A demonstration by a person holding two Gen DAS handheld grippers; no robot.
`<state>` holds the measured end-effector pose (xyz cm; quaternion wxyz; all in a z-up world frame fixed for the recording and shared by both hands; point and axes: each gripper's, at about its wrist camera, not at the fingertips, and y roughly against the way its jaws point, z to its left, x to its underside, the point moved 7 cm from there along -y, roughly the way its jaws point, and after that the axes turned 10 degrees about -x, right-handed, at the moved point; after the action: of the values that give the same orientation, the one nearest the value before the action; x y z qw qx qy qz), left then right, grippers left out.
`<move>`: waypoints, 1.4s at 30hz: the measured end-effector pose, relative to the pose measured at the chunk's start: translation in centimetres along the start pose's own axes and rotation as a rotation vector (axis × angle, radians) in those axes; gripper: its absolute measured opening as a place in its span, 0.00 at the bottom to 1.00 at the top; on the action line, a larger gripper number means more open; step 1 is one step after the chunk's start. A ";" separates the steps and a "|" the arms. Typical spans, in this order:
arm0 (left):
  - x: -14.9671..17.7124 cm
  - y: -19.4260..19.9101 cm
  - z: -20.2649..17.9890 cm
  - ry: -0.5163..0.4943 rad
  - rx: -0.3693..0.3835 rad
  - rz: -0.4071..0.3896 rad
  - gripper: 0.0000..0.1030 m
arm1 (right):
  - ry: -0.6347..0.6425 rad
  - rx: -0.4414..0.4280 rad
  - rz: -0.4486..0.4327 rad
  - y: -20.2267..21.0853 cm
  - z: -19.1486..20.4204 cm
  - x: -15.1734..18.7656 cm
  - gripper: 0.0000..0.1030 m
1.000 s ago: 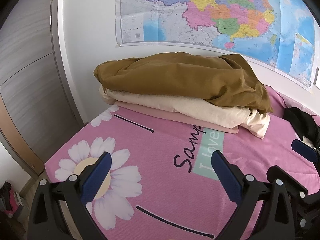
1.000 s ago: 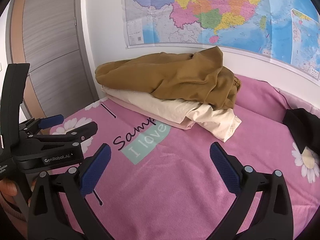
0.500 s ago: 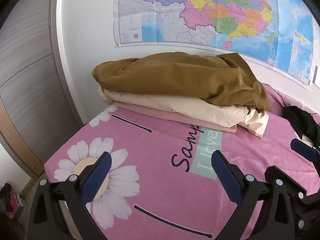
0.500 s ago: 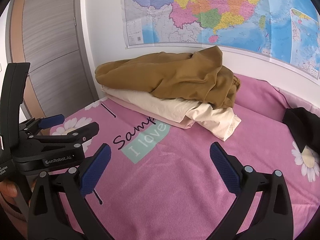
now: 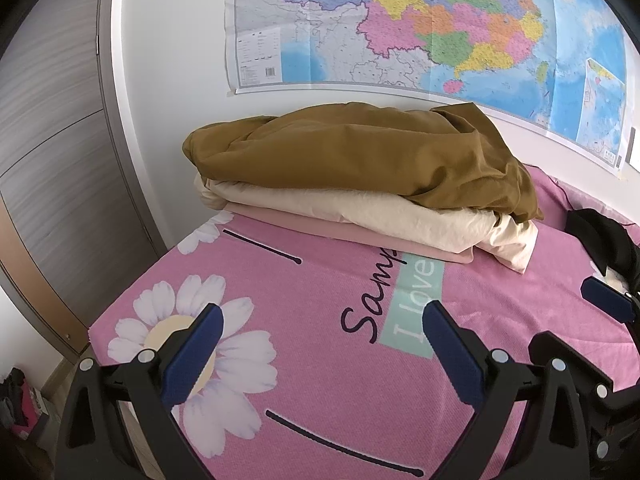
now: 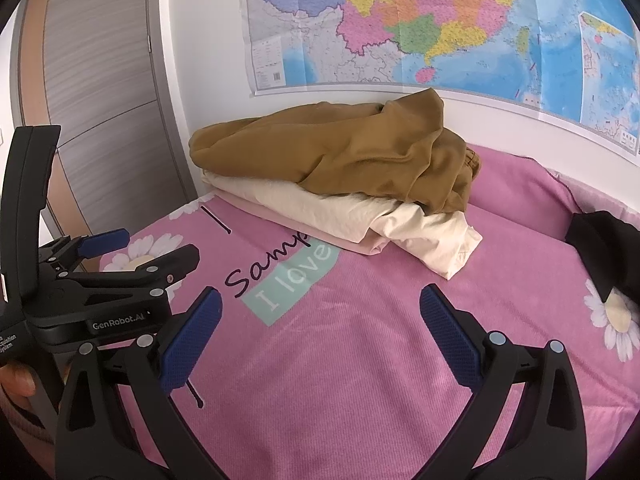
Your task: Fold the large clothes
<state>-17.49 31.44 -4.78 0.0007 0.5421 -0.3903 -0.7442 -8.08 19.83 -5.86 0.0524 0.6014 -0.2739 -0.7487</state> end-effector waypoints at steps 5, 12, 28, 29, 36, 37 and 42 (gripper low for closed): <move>0.1 0.0 -0.2 -0.004 -0.002 0.001 0.94 | -0.001 -0.003 0.000 0.0 0.0 0.0 0.95; 0.1 -0.1 -0.3 -0.002 -0.004 0.003 0.94 | -0.003 -0.002 -0.003 0.0 0.1 0.0 0.95; 0.4 -0.3 -0.5 -0.005 -0.012 0.010 0.94 | -0.011 -0.001 -0.001 0.0 0.0 -0.1 0.95; 0.4 -0.2 -0.5 -0.010 -0.010 0.004 0.94 | -0.011 0.000 -0.001 0.1 0.1 -0.1 0.95; 0.2 -0.1 -1.2 -0.038 -0.022 -0.023 0.94 | -0.030 0.008 -0.005 0.4 -0.5 0.1 0.95; 0.2 -0.2 -1.4 -0.041 -0.015 -0.013 0.94 | -0.031 0.008 -0.008 0.5 -0.6 0.1 0.95; 0.6 -0.4 -2.0 -0.035 0.012 0.018 0.94 | -0.038 0.015 -0.017 1.1 -1.1 0.2 0.95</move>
<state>-15.90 30.32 -5.70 -0.0029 0.5256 -0.3995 -0.7511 -7.38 18.48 -5.66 0.0365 0.5900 -0.2752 -0.7582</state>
